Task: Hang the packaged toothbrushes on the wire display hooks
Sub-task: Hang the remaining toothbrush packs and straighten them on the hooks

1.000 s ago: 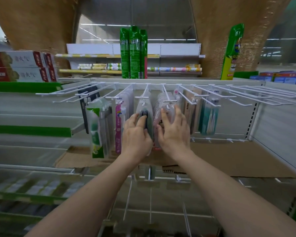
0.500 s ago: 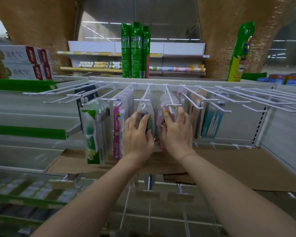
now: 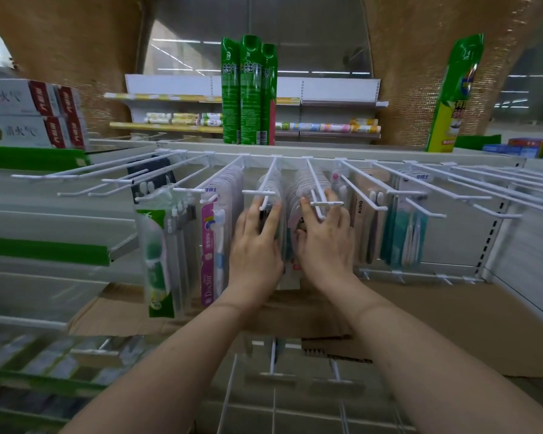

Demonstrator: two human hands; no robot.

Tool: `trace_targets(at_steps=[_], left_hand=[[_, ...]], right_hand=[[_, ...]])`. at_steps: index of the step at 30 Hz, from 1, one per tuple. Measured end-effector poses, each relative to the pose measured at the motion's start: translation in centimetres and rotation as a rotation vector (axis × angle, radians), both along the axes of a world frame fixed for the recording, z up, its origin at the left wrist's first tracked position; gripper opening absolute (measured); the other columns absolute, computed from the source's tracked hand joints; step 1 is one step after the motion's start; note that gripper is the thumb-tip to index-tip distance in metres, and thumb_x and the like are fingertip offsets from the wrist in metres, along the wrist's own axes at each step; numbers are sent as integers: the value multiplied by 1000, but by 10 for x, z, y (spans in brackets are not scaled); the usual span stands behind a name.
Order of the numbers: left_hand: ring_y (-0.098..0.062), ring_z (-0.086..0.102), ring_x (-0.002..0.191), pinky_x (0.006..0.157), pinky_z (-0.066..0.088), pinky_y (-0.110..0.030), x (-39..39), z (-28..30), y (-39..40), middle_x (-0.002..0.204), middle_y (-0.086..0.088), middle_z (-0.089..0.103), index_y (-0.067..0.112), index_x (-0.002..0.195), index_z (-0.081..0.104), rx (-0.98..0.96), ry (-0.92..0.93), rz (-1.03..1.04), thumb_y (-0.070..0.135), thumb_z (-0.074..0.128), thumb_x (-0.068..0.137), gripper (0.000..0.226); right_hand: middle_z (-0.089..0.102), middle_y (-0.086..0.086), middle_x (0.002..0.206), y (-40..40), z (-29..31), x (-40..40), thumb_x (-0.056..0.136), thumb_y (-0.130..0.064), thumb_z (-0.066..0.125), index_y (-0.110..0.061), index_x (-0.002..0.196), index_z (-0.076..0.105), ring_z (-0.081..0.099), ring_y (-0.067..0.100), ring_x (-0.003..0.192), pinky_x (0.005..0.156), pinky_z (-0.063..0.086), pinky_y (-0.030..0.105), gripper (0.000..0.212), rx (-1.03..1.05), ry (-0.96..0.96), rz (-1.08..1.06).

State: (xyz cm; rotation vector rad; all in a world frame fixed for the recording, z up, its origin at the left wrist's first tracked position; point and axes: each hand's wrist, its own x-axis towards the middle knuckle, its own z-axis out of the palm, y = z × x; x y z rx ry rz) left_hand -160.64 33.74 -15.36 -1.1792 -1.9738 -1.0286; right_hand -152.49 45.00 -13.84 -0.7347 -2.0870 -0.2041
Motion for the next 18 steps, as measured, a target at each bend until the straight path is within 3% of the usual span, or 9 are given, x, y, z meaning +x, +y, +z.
trace_targets(at_steps=[10, 18], left_hand=[[-31, 13, 152, 123, 26, -46, -19, 5, 29, 167, -8, 12, 22, 160, 30, -48, -76, 17, 5, 66, 89, 81], [-34, 10, 153, 121, 28, -47, -29, 6, 41, 168, -5, 11, 26, 162, 22, -90, -90, 29, 4, 70, 87, 92]], right_hand=[[21, 4, 162, 27, -3, -22, 97, -32, 53, -20, 143, 54, 29, 30, 138, 109, 33, 42, 47, -5, 7, -30], [33, 11, 157, 31, -7, -25, 93, -32, 59, -18, 136, 61, 36, 35, 125, 102, 41, 45, 46, 61, 86, 6]])
